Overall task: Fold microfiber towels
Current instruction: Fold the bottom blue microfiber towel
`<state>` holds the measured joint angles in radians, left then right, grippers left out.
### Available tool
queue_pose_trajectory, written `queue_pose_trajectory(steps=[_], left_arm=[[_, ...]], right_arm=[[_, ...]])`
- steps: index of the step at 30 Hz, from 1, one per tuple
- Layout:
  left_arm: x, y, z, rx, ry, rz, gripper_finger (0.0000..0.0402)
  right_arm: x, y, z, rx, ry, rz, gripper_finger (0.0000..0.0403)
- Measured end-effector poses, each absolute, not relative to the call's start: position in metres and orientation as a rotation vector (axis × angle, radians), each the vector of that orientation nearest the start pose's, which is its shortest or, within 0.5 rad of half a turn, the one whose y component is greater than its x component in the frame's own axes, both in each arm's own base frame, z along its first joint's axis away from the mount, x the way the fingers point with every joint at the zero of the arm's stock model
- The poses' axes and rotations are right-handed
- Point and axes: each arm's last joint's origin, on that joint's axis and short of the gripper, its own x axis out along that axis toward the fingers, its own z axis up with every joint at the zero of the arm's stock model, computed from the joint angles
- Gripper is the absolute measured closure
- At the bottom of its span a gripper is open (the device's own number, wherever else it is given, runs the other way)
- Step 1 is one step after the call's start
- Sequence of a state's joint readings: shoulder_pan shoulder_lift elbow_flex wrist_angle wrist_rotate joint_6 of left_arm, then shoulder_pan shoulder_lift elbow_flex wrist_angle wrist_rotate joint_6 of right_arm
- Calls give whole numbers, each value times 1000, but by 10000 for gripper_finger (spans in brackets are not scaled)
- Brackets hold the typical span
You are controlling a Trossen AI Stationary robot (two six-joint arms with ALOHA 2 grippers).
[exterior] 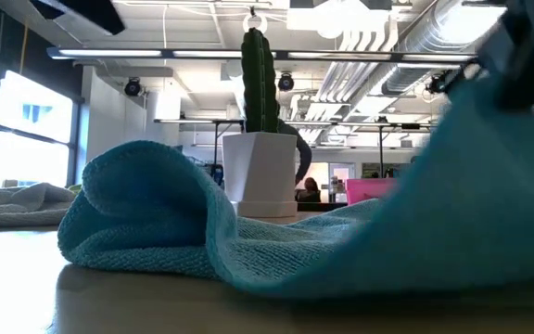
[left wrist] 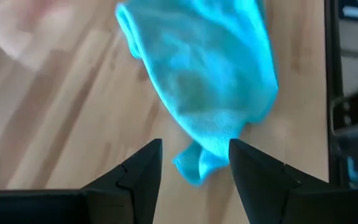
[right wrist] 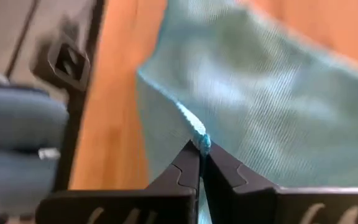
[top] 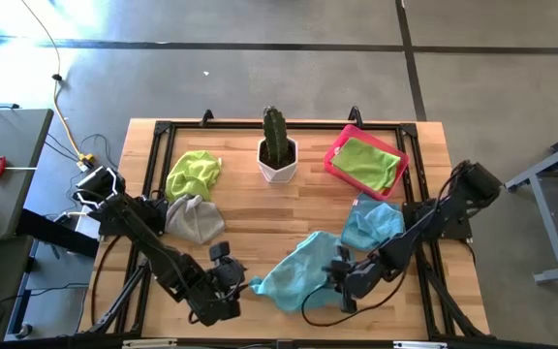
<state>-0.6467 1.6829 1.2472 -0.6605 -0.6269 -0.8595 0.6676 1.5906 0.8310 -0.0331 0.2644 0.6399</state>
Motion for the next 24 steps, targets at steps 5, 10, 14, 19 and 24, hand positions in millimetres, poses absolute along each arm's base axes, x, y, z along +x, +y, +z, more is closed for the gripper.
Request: queue_pose_trajectory(steps=[5,10,14,19,24], left_arm=[[293,-189,242,-110,669,348,225],[313,-188,244,-58,574,286,225],[330,-183,238,-18,535,285,225],[353,-169,230,-31,470,323,225],[369,-162,228,-47,394,314,225]], right_arm=[[248,173,204,320,666,63,402],[248,161,221,333,598,40,403],[251,156,232,320,568,41,403],[258,159,258,277,532,58,403],[258,157,275,212,578,-9,403]])
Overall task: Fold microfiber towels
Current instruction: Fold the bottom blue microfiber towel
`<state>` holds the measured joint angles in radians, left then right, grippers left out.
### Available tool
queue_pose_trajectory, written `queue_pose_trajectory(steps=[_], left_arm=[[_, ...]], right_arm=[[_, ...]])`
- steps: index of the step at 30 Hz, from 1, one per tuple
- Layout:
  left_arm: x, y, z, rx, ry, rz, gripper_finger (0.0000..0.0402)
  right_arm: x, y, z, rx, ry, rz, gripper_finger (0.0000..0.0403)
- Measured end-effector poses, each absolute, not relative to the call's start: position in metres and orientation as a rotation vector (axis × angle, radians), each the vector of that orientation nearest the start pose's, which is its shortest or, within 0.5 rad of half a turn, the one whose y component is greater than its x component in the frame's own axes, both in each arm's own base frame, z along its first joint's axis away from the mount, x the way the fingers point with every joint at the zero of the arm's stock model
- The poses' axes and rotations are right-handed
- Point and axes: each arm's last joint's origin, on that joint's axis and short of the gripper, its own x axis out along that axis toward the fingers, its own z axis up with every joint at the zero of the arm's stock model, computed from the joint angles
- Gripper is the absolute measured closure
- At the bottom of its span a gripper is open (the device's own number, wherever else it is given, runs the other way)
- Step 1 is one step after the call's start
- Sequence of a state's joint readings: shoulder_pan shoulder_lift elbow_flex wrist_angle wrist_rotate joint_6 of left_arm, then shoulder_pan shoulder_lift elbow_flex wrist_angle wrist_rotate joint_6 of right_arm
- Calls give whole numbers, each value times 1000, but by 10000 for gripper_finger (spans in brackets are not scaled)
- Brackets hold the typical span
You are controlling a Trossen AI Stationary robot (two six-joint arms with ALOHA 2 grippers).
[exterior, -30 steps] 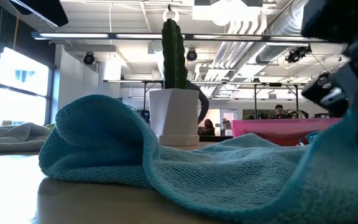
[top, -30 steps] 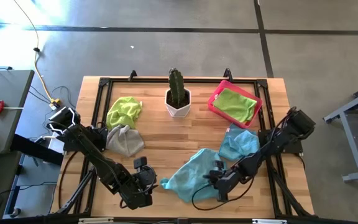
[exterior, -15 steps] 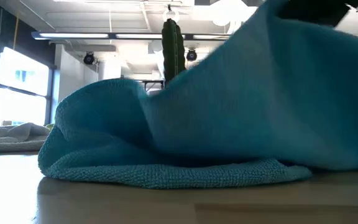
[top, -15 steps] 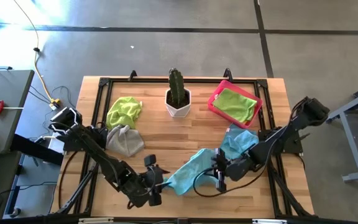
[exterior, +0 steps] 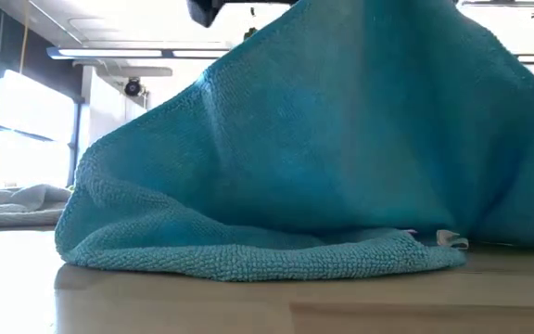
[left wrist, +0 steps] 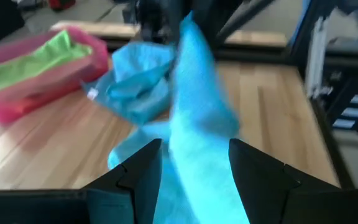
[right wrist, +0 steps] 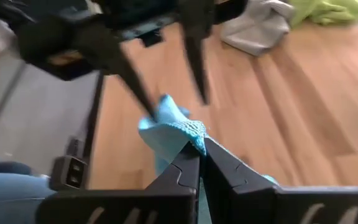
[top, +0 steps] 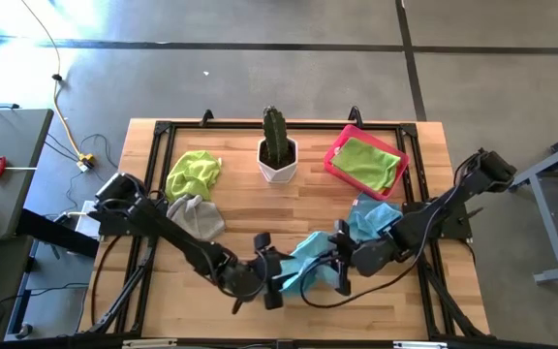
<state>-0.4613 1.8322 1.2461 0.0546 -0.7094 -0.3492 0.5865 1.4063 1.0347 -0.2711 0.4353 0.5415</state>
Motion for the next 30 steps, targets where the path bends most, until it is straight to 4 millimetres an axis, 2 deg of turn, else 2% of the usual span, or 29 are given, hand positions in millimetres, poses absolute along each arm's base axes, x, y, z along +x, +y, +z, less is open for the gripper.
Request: queue_pose_trajectory(steps=[5,9,13,18,30], left_arm=[[377,-164,228,-56,321,298,225],[381,-161,223,-64,326,308,225],[385,-160,211,-72,352,321,225],[388,-166,194,-120,415,240,225],[362,-192,172,-117,633,190,225]], right_arm=[[258,154,277,207,594,-56,403],[258,154,277,203,597,-55,403],[258,154,277,189,593,-47,403],[258,154,277,173,595,-47,403],[239,140,302,171,531,-83,403]])
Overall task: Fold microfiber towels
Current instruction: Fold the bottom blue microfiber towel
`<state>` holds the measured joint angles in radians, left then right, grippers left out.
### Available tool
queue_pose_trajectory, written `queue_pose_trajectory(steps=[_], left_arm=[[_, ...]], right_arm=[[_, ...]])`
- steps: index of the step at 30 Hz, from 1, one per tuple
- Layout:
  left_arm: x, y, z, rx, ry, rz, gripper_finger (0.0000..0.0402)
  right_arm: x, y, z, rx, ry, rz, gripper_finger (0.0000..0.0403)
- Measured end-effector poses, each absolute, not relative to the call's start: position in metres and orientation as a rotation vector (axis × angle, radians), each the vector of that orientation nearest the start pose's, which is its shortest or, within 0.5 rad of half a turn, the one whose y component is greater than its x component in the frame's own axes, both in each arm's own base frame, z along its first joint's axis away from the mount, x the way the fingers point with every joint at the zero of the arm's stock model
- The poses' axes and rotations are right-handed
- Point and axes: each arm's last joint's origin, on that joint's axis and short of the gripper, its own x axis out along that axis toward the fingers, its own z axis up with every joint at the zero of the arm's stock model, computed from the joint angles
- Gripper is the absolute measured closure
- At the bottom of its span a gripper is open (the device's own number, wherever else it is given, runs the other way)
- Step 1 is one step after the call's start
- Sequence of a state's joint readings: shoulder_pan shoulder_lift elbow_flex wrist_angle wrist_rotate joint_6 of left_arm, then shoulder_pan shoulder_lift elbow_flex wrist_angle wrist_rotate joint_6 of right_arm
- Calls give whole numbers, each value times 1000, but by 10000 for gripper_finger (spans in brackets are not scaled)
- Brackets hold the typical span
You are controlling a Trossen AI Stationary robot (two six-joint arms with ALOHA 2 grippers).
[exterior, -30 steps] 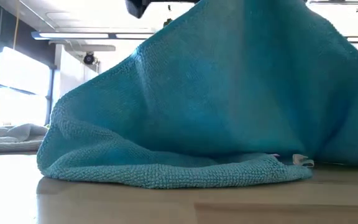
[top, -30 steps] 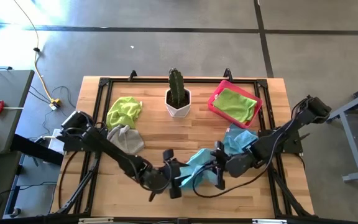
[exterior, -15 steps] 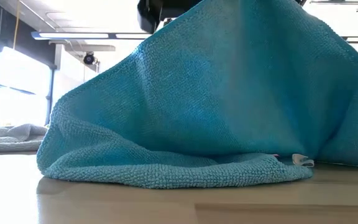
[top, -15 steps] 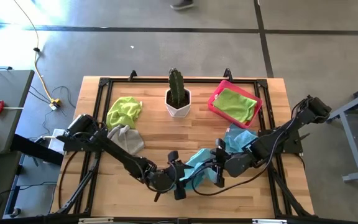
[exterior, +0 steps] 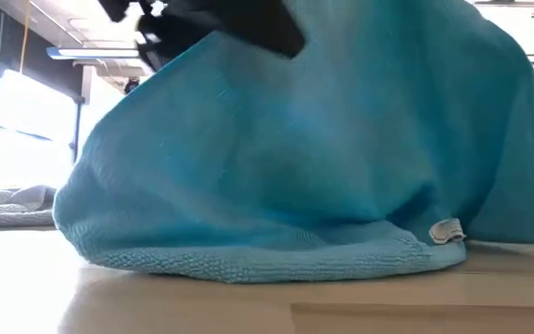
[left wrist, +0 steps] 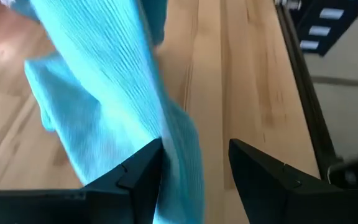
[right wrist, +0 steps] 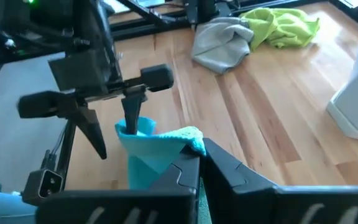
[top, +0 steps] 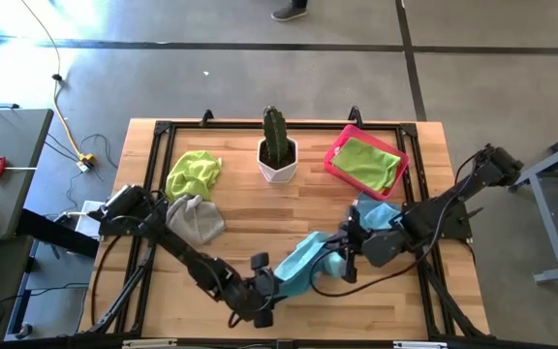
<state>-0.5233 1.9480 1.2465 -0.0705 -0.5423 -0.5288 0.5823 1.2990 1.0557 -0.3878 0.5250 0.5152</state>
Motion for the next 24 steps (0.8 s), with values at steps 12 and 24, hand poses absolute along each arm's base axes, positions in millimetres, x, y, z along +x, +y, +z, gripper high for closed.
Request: queue_pose_trajectory(steps=[12,24], left_arm=[[335,-200,149,-133,774,237,275],[322,-201,135,-88,803,225,325]], right_arm=[[225,128,318,142,476,-141,403],[223,125,321,121,458,-161,403]])
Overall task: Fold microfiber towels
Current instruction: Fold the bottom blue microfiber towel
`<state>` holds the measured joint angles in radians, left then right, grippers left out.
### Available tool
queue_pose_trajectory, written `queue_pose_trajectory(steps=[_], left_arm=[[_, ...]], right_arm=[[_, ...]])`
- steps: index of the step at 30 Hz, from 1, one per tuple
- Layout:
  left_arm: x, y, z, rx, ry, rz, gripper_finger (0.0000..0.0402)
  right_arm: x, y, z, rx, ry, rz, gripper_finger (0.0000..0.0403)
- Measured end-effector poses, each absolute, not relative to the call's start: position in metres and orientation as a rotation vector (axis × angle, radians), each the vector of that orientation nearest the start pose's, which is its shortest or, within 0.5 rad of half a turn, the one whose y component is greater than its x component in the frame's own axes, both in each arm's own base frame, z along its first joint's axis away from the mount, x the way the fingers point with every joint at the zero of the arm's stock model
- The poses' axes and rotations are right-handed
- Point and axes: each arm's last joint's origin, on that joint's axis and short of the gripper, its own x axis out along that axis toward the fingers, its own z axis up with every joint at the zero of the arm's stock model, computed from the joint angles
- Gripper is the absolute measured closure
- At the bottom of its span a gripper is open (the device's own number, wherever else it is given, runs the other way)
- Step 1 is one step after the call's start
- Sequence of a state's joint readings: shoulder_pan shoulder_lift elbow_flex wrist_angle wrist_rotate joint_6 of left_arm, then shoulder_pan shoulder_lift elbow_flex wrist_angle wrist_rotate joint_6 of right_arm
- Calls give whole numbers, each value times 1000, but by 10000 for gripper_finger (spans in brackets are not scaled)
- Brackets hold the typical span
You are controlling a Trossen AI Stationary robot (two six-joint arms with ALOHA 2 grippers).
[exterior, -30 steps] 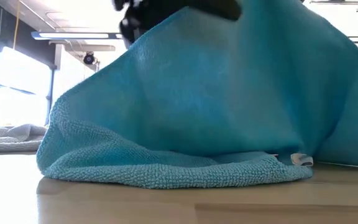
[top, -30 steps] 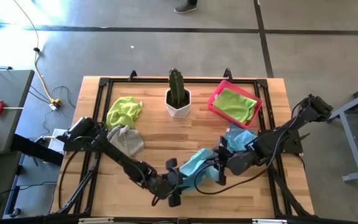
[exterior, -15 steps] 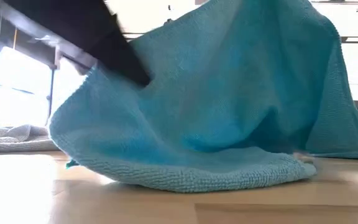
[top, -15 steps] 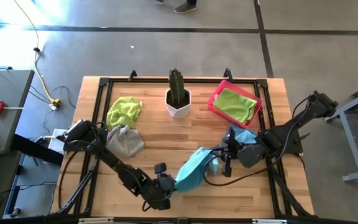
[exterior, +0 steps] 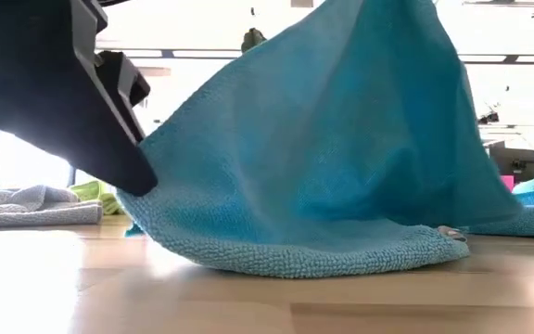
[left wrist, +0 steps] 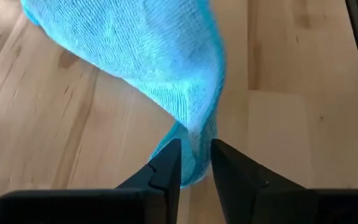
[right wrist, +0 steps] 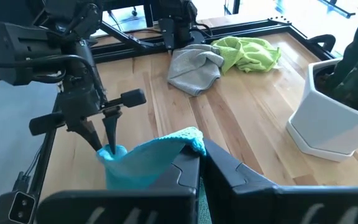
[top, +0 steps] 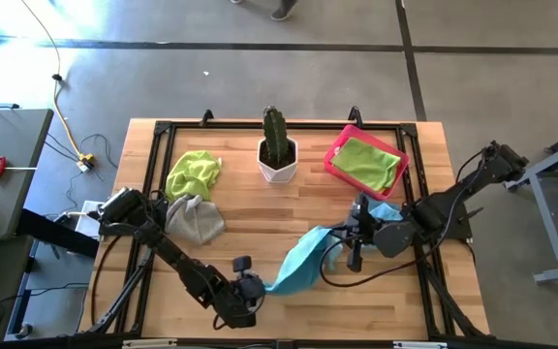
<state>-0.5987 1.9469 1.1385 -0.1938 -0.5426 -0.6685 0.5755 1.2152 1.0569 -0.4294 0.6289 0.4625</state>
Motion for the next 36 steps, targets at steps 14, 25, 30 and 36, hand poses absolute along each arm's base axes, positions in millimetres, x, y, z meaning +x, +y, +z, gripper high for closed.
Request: queue_pose_trajectory(steps=[14,25,30,36], left_arm=[[328,-197,137,-72,785,210,395],[294,-186,195,-48,795,268,400],[276,-178,228,-58,770,255,401],[249,-170,271,-102,717,176,401]], right_arm=[[223,125,321,125,455,-167,403],[211,142,314,141,512,-111,403],[215,163,303,203,557,-21,403],[219,182,302,203,517,100,403]])
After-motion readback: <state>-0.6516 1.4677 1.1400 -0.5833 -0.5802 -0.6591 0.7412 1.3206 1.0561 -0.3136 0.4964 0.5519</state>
